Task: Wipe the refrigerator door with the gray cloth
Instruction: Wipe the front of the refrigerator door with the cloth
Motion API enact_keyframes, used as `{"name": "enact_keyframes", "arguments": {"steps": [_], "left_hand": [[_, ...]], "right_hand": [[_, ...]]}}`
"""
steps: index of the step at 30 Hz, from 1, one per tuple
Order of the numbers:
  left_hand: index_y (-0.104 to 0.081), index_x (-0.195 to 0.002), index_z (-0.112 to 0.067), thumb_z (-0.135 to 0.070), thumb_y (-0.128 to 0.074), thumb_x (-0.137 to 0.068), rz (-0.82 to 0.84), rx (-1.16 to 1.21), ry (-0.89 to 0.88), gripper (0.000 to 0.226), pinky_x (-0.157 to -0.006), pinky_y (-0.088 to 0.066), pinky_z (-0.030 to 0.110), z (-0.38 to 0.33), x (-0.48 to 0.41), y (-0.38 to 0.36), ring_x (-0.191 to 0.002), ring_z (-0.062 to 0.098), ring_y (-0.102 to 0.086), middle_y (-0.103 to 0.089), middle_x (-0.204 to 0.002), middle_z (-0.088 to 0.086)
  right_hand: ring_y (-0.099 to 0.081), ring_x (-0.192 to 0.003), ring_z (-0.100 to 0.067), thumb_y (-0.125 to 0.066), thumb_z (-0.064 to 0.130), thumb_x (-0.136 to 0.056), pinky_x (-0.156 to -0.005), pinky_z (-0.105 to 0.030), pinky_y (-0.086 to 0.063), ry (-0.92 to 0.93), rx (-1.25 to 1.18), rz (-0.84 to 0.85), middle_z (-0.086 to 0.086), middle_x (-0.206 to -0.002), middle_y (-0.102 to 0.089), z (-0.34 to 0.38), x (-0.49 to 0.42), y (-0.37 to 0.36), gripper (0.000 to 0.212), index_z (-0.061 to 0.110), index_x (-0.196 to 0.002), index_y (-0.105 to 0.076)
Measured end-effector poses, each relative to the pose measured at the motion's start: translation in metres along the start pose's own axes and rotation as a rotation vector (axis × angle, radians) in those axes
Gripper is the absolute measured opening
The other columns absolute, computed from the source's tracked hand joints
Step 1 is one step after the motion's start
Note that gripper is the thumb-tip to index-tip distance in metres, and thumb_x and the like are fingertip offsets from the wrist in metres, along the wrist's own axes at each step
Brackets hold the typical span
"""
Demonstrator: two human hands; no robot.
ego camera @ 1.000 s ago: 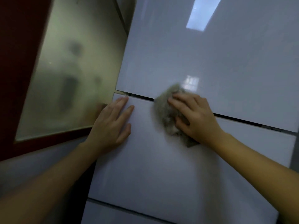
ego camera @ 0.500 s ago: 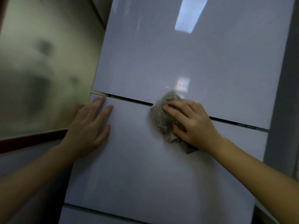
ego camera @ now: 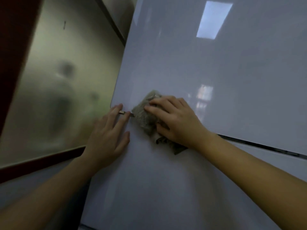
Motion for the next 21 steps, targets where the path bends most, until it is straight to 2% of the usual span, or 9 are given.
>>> {"name": "enact_keyframes", "arguments": {"steps": [5, 7, 10, 11, 15, 17, 19, 21], "left_hand": [[-0.041, -0.15, -0.011, -0.038, -0.038, -0.099, 0.043, -0.017, -0.031, 0.058, -0.113, -0.032, 0.043, 0.006, -0.006, 0.004, -0.146, 0.034, -0.036, -0.032, -0.16, 0.018], [-0.043, -0.149, -0.011, -0.038, -0.039, -0.098, 0.056, -0.038, -0.044, 0.058, -0.111, -0.033, 0.043, 0.008, -0.014, 0.008, -0.144, 0.035, -0.039, -0.034, -0.16, 0.018], [-0.047, -0.148, -0.01, -0.036, -0.041, -0.096, 0.068, -0.069, -0.063, 0.058, -0.109, -0.032, 0.04, 0.012, -0.036, 0.019, -0.143, 0.033, -0.039, -0.037, -0.159, 0.019], [-0.047, -0.147, -0.009, -0.035, -0.042, -0.096, 0.069, -0.07, -0.067, 0.058, -0.109, -0.032, 0.039, 0.015, -0.045, 0.023, -0.143, 0.032, -0.039, -0.037, -0.158, 0.019], [-0.047, -0.147, -0.008, -0.033, -0.042, -0.097, 0.065, -0.006, -0.033, 0.056, -0.116, -0.031, 0.041, 0.022, -0.09, 0.038, -0.146, 0.034, -0.037, -0.035, -0.159, 0.018], [-0.048, -0.146, -0.007, -0.034, -0.041, -0.098, 0.074, 0.021, -0.004, 0.056, -0.115, -0.038, 0.046, 0.023, -0.112, 0.042, -0.146, 0.035, -0.038, -0.035, -0.16, 0.018], [-0.048, -0.146, -0.008, -0.036, -0.04, -0.099, 0.067, 0.045, 0.037, 0.056, -0.113, -0.042, 0.049, 0.023, -0.124, 0.044, -0.146, 0.033, -0.039, -0.034, -0.16, 0.016], [-0.045, -0.148, -0.008, -0.038, -0.038, -0.1, 0.061, 0.054, 0.054, 0.057, -0.115, -0.04, 0.047, 0.023, -0.125, 0.044, -0.147, 0.032, -0.037, -0.032, -0.162, 0.015]], "right_hand": [[-0.052, -0.124, -0.032, -0.062, 0.028, -0.085, -0.091, -0.042, -0.043, -0.236, -0.011, -0.101, -0.006, -0.138, -0.059, -0.06, -0.048, 0.018, 0.053, 0.017, -0.137, -0.06], [-0.053, -0.122, -0.034, -0.06, 0.028, -0.085, -0.09, -0.043, -0.043, -0.199, -0.023, -0.097, -0.008, -0.138, -0.059, -0.061, -0.063, 0.014, 0.053, 0.016, -0.137, -0.06], [-0.056, -0.12, -0.033, -0.06, 0.028, -0.087, -0.088, -0.043, -0.046, 0.004, -0.037, -0.016, -0.009, -0.136, -0.061, -0.054, -0.076, 0.003, 0.05, 0.017, -0.136, -0.062], [-0.057, -0.119, -0.033, -0.061, 0.027, -0.087, -0.087, -0.042, -0.047, 0.016, -0.039, -0.016, -0.009, -0.136, -0.062, -0.062, -0.083, 0.005, 0.049, 0.017, -0.135, -0.063], [-0.055, -0.12, -0.035, -0.063, 0.028, -0.085, -0.087, -0.043, -0.045, -0.222, -0.025, -0.151, -0.009, -0.136, -0.061, -0.134, -0.132, 0.032, 0.053, 0.016, -0.136, -0.062], [-0.052, -0.123, -0.033, -0.061, 0.029, -0.085, -0.089, -0.042, -0.043, -0.308, -0.013, -0.163, -0.008, -0.138, -0.06, -0.159, -0.152, 0.043, 0.053, 0.016, -0.137, -0.061], [-0.052, -0.123, -0.035, -0.062, 0.029, -0.086, -0.092, -0.044, -0.043, -0.297, -0.023, -0.135, -0.01, -0.14, -0.058, -0.158, -0.156, 0.041, 0.055, 0.015, -0.139, -0.059], [-0.054, -0.121, -0.038, -0.063, 0.029, -0.088, -0.094, -0.045, -0.045, -0.179, -0.054, -0.083, -0.014, -0.14, -0.058, -0.132, -0.144, 0.03, 0.053, 0.013, -0.138, -0.06]]}}
Point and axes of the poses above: each hand's wrist, its own x-axis away from the middle knuckle, its own y-axis out of the back of the hand, z = x × y, the point moved 6 cm from there along -x, towards the middle knuckle
